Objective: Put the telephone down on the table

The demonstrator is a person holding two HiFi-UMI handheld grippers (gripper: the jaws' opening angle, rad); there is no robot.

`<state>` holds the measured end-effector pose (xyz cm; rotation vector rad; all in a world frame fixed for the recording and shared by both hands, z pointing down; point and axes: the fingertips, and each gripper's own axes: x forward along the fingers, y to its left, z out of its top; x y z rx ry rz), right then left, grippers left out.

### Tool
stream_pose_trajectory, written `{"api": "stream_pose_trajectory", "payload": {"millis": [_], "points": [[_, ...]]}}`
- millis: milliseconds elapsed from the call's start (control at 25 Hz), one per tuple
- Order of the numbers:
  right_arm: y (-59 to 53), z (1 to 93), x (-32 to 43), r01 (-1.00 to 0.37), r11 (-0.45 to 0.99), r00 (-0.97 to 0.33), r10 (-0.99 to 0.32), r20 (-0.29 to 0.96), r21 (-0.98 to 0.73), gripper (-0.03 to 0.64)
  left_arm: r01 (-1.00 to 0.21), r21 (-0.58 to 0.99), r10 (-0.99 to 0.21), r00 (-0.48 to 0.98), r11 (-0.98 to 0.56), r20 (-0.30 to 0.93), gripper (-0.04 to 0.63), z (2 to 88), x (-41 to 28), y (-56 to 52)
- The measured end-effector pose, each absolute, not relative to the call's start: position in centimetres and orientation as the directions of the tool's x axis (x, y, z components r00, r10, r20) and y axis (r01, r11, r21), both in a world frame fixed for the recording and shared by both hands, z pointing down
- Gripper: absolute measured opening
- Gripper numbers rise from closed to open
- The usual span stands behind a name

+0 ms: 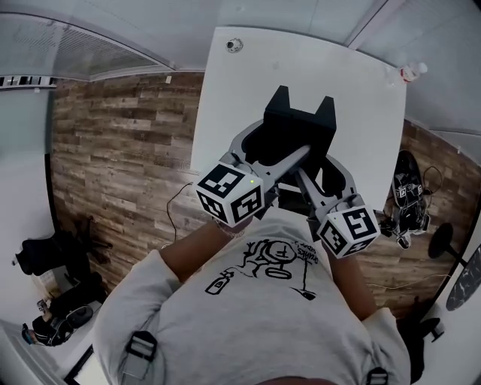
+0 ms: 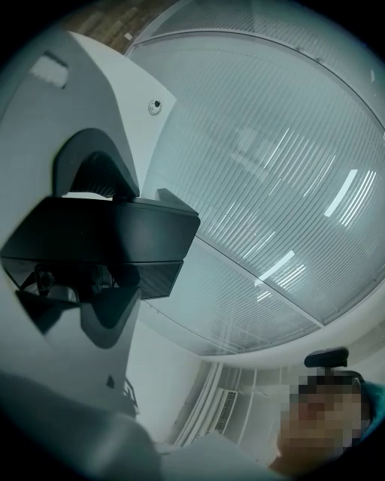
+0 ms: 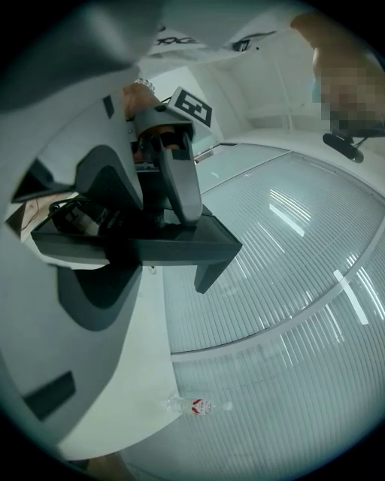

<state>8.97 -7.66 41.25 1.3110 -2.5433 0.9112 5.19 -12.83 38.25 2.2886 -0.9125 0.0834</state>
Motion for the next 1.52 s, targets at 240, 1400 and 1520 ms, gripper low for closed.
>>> {"api": "stream_pose_trajectory", "payload": {"millis": [240,1400,1520], "points": [[-7.8,42.9,9.0,-0.783,0.417,-0.603,-0.691,0.399,-0.462,0.21,-0.627,0.574,-0.575,0.76,-0.528,0.302,0.359,40.0,5.3,-13.2],[-11.6,54.8,10.1,-0.789,0.359,-0.599,-0.629,0.495,-0.498,0.21,-0.625,0.646,-0.526,0.761,-0.439,0.38,0.359,52.6,6.6,-17.4],[-12.1,56.0,10.2,-0.784,0.35,-0.604,-0.617,0.504,-0.512,0.21,-0.631,0.649,-0.521,0.757,-0.424,0.395,0.359,53.9,6.7,-17.9]]}}
